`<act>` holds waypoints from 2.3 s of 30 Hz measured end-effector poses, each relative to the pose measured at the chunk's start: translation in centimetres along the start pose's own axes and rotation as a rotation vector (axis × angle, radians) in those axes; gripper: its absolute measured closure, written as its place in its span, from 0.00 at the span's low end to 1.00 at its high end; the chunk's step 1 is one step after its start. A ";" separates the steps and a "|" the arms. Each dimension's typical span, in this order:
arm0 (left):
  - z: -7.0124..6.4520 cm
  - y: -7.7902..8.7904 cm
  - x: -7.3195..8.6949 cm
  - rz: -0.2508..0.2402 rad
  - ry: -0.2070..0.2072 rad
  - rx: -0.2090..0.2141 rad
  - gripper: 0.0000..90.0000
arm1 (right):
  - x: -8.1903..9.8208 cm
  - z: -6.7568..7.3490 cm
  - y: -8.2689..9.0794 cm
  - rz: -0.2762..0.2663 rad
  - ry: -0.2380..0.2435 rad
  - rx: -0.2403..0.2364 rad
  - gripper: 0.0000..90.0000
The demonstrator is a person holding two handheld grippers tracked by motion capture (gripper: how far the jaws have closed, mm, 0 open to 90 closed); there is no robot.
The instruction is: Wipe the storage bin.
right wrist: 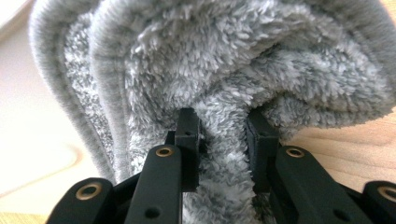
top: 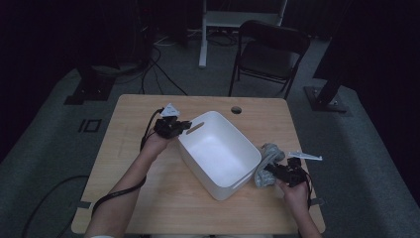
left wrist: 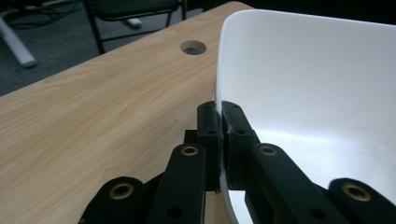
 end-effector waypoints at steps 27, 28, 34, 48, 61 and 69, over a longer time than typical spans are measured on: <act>0.0 5.2 3.7 -0.040 0.088 -0.148 0.95 | -2.6 3.4 3.0 -0.099 0.035 -0.075 0.80; 0.0 5.4 3.8 -0.048 0.094 -0.151 0.95 | -3.1 4.6 3.3 -0.114 0.050 -0.102 0.80; -0.1 5.6 4.0 -0.035 0.083 -0.157 0.95 | -4.0 7.8 2.5 -0.121 0.086 -0.172 0.80; -0.1 5.5 4.0 -0.043 0.084 -0.161 0.95 | -4.0 7.8 0.3 -0.136 0.108 -0.118 0.81; -0.1 5.5 4.0 -0.045 0.091 -0.173 0.94 | -2.9 6.5 -1.0 -0.087 0.065 -0.098 0.82; -0.2 5.4 4.0 -0.046 0.089 -0.172 0.93 | -3.5 8.4 0.7 -0.143 0.092 -0.133 0.82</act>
Point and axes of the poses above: each handheld gripper's, and its own axes: y roughly backward along the jaws, x roughly out of its underside, z roughly to its left, the point moved 10 cm from there along -y, roughly forward along the jaws, and after that the axes turned 5 degrees about -y, right-handed, at the moved point
